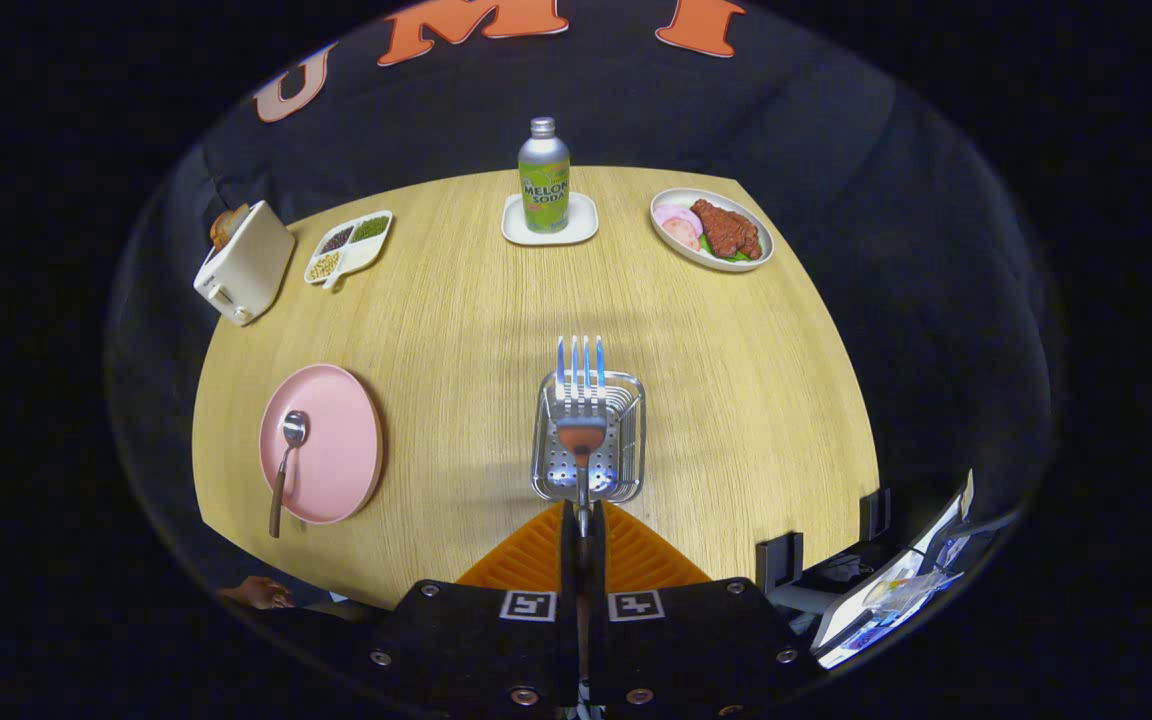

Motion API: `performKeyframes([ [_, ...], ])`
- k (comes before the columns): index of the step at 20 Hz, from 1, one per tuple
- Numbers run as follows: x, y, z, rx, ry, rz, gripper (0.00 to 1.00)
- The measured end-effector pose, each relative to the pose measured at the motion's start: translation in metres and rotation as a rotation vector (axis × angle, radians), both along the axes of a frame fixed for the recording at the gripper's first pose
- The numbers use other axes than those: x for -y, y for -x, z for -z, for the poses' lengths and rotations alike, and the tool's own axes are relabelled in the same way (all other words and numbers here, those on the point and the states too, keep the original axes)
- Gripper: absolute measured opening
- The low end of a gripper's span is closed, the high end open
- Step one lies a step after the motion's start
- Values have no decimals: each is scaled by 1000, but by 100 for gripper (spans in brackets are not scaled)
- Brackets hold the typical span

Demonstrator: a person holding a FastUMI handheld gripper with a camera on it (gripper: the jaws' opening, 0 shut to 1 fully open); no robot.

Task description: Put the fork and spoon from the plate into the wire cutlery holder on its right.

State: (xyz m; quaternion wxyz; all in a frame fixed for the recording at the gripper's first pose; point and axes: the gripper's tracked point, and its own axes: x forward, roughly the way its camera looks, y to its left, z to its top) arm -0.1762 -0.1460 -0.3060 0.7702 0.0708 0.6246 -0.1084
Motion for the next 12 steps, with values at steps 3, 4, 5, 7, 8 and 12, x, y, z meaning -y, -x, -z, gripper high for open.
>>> performKeyframes([
  [3,2,2,8,-20,-27,36,5],
  [4,4,4,10,-28,-32,45,5],
  [5,7,4,12,-36,-32,52,6],
  [7,12,5,12,-38,-29,51,7],
  [8,13,3,13,-32,-31,50,8],
  [12,11,-17,11,47,-47,59,11],
])
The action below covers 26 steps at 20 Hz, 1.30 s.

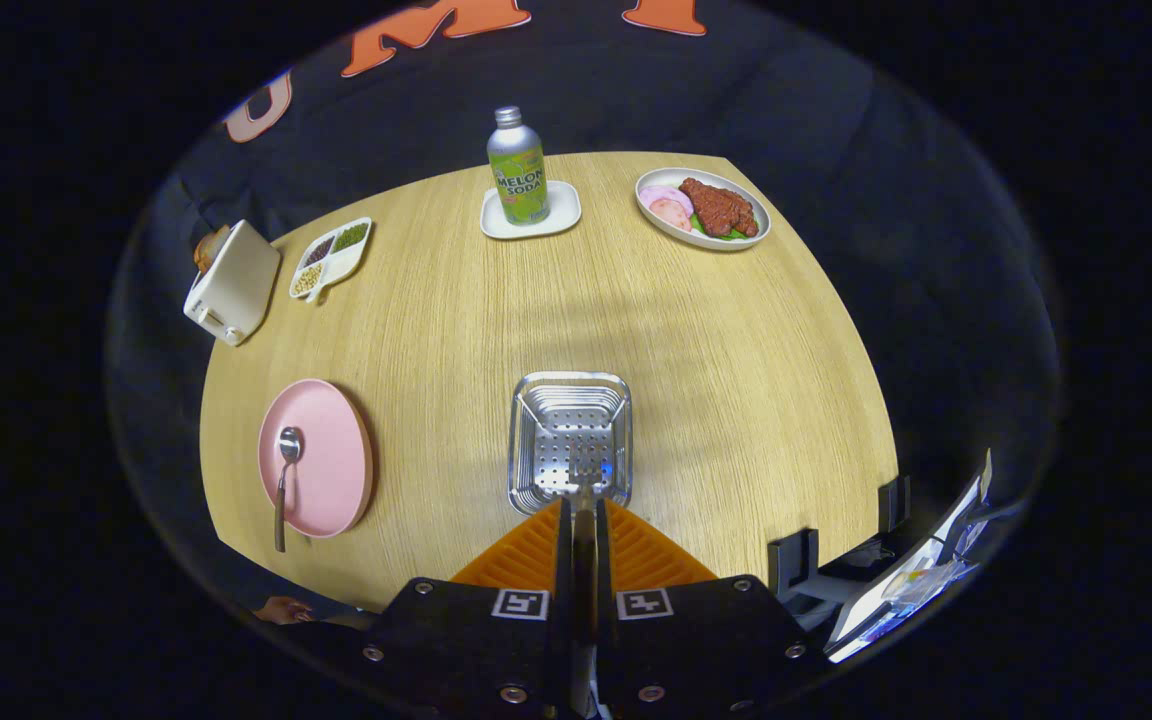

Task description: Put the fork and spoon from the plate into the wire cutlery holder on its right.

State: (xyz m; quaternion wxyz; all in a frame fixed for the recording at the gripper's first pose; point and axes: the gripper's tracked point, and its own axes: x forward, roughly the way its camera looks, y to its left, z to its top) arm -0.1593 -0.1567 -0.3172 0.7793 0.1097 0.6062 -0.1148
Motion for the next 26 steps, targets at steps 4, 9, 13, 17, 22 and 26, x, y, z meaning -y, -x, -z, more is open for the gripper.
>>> performKeyframes([
  [4,-3,-26,-10,128,19,-3,11],
  [9,-27,-55,-27,292,34,-36,35],
  [13,-68,-74,-37,381,19,-87,68],
  [17,-100,-94,-49,465,8,-85,87],
  [22,-151,-100,-43,474,-1,-208,92],
  [26,-196,-94,-30,418,-44,-274,93],
])
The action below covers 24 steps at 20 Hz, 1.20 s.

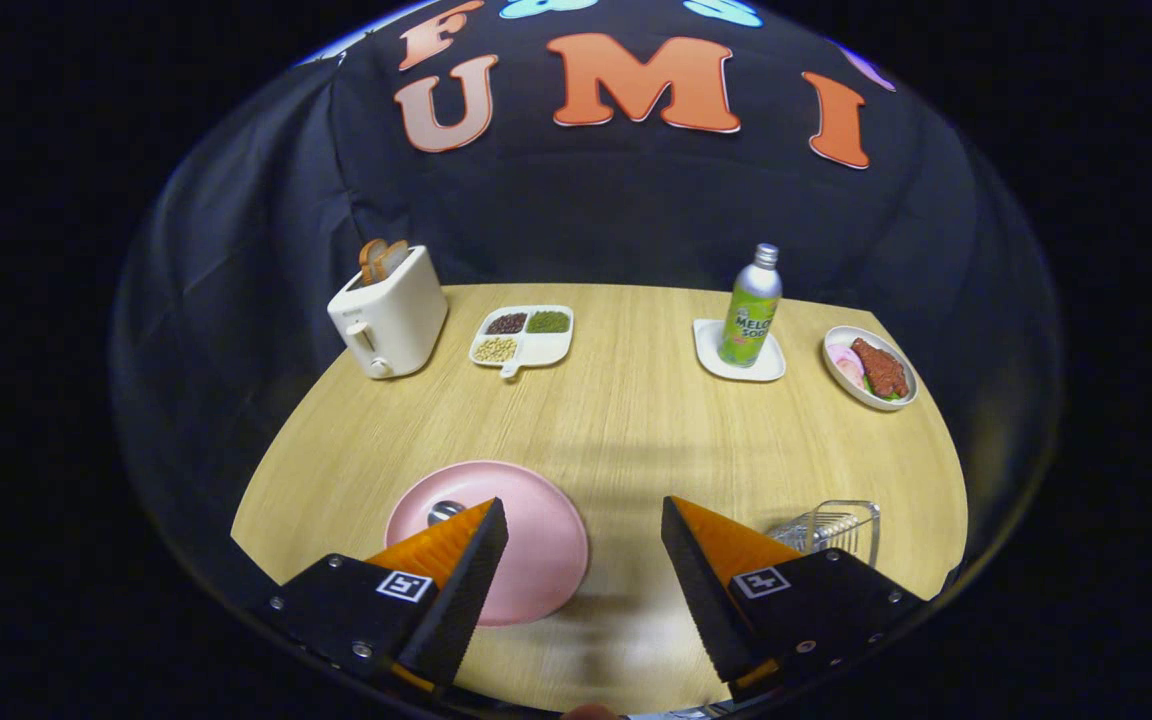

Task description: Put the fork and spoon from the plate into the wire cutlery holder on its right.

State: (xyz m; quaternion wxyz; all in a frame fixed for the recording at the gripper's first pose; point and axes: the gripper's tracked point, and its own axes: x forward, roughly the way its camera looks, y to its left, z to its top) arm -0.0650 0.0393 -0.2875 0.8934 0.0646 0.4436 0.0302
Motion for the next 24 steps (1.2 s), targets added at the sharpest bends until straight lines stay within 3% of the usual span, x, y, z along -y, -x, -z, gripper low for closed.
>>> performKeyframes([
  [12,-100,21,56,-233,8,-165,94],
  [19,-130,35,82,-388,4,-182,93],
  [24,-137,42,98,-475,21,-176,85],
])
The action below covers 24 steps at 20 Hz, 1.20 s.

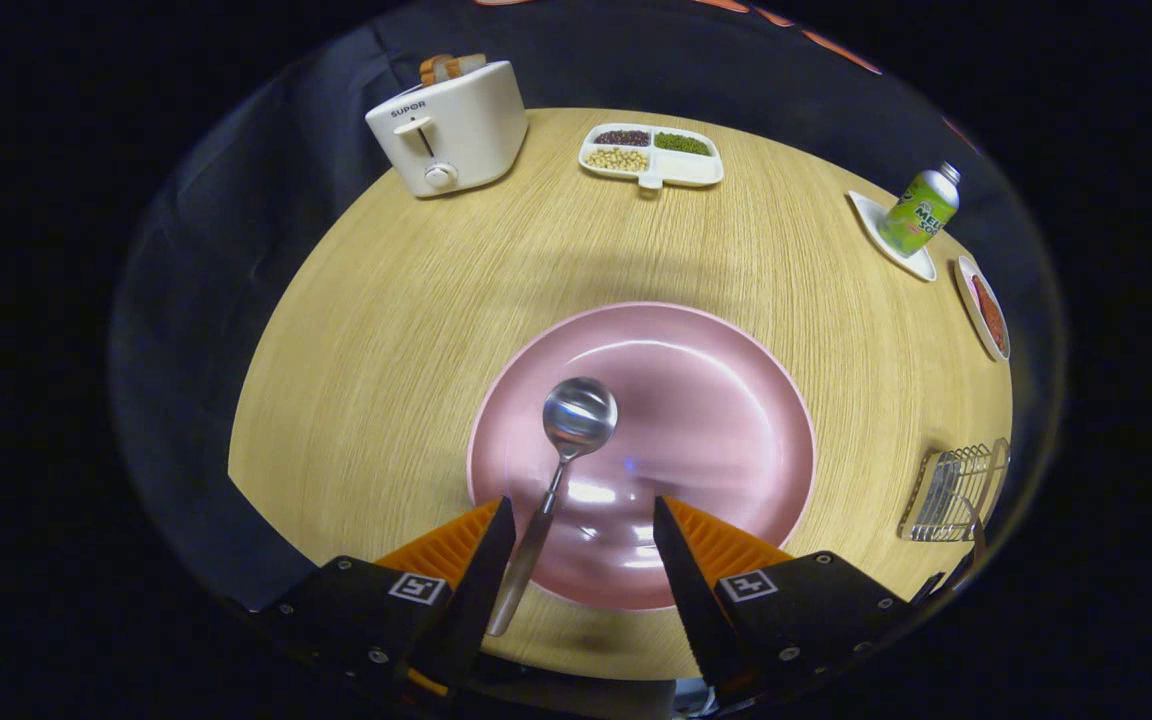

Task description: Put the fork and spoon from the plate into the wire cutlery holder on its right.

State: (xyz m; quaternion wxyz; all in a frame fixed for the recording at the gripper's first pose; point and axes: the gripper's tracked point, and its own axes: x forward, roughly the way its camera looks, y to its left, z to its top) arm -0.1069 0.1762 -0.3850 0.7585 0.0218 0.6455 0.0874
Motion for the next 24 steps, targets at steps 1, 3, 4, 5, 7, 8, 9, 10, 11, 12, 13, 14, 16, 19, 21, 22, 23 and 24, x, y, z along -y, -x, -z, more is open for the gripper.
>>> performKeyframes([
  [1,1,3,3,-21,10,0,82],
  [3,3,6,9,-50,32,-8,76],
  [4,5,8,11,-60,45,-16,70],
  [5,7,10,14,-69,56,-23,67],
  [7,10,11,18,-80,72,-35,56],
  [8,11,11,20,-83,70,-36,46],
  [9,7,11,20,-85,52,-36,39],
  [10,5,11,21,-87,35,-33,32],
  [11,6,10,24,-81,39,-27,26],
  [12,6,9,23,-68,37,-29,16],
  [13,4,8,23,-56,31,-33,13],
  [14,5,8,23,-46,33,-41,9],
  [16,5,7,21,-30,10,-39,6],
  [19,10,2,12,21,-15,-35,5],
  [21,21,0,2,57,-29,-17,5],
  [22,27,-1,-2,66,-36,-3,5],
  [23,36,-1,-6,76,-33,13,5],
  [24,47,-1,-11,86,-26,29,5],
])
